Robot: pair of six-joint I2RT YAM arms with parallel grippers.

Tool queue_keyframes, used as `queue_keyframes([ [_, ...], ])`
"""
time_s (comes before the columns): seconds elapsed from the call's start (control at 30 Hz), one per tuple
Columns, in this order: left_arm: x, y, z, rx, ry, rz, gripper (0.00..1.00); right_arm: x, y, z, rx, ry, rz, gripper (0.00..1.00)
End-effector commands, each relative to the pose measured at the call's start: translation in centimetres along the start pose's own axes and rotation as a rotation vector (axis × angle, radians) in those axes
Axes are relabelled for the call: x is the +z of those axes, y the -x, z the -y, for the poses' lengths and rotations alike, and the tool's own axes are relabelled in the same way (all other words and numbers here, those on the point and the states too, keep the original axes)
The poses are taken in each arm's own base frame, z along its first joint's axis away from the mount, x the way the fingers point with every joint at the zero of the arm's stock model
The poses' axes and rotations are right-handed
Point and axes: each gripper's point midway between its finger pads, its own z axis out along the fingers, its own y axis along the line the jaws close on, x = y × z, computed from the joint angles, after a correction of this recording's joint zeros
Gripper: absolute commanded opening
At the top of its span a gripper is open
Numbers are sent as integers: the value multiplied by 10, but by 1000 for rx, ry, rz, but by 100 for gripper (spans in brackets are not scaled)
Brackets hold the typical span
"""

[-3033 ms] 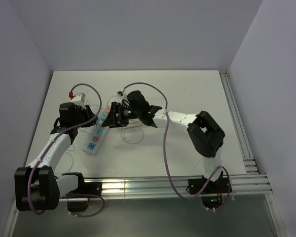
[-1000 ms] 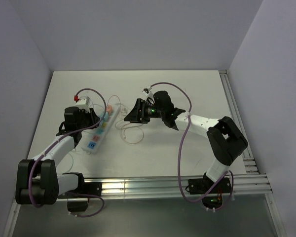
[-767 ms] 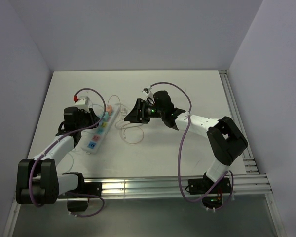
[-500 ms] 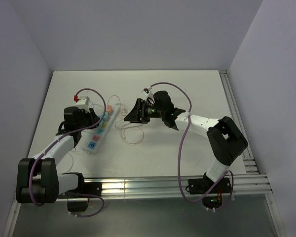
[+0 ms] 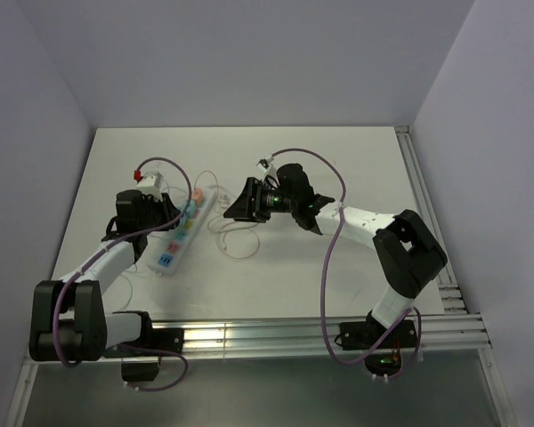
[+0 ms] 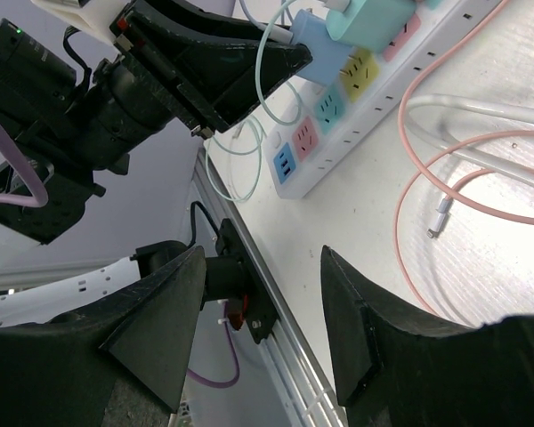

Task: Insert the plug

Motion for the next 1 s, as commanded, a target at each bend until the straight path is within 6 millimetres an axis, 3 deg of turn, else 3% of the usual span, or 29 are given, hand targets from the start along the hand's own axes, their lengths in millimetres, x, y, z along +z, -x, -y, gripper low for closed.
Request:
queue_keyframes([
  [0.0, 4, 4, -9, -17, 50, -4, 0, -2, 8, -10, -22, 35, 26, 61],
  [0.4, -3, 29, 10, -14, -29, 67, 0, -1, 7, -8, -24, 26, 25, 61],
  [0.63, -2, 30, 16, -15, -66, 79, 0, 0, 7, -8, -22, 29, 20, 61],
  [0.97, 8, 22, 2, 5, -9, 43, 0, 0, 5, -8, -25, 25, 17, 61],
])
